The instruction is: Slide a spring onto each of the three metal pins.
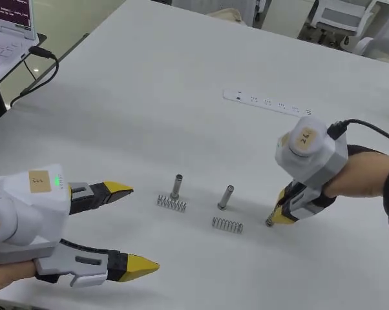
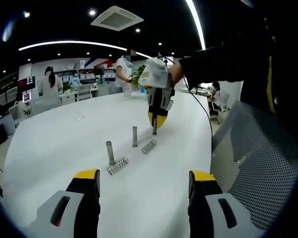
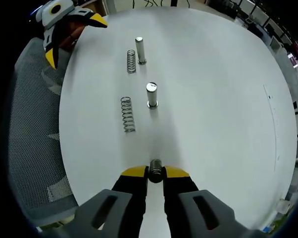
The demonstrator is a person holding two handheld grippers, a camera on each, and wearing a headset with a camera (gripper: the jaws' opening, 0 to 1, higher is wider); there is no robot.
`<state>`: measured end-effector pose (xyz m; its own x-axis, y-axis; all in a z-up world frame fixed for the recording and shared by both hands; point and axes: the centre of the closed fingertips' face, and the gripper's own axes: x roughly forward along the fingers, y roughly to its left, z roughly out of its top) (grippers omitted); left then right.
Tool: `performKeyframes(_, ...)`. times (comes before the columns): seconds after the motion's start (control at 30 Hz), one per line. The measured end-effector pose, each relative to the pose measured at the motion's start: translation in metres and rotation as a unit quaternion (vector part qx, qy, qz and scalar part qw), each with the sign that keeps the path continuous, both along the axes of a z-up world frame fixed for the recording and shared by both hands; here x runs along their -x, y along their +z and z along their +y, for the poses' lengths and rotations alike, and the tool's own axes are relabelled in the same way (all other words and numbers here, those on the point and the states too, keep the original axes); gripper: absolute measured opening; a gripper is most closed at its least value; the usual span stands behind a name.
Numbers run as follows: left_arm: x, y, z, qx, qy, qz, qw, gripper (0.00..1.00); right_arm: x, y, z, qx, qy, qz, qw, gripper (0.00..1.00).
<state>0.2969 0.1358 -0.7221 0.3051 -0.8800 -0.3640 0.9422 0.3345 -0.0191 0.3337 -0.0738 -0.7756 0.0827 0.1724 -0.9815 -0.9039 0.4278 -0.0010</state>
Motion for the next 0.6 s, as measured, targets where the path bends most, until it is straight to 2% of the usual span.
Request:
performKeyframes(0.37, 0.000, -0.001, -0.001, 0.000, -0.003, 0.001, 1.0000, 0.69, 0.000, 0.002, 0.003, -0.009, 0.006, -0.010, 0.9999, 0.21)
performKeyframes(0.6, 0.000, -0.001, -0.001, 0.000, -0.003, 0.002, 1.0000, 0.69, -0.003, 0.013, 0.018, -0.022, 0.028, -0.026, 0.9991, 0.22)
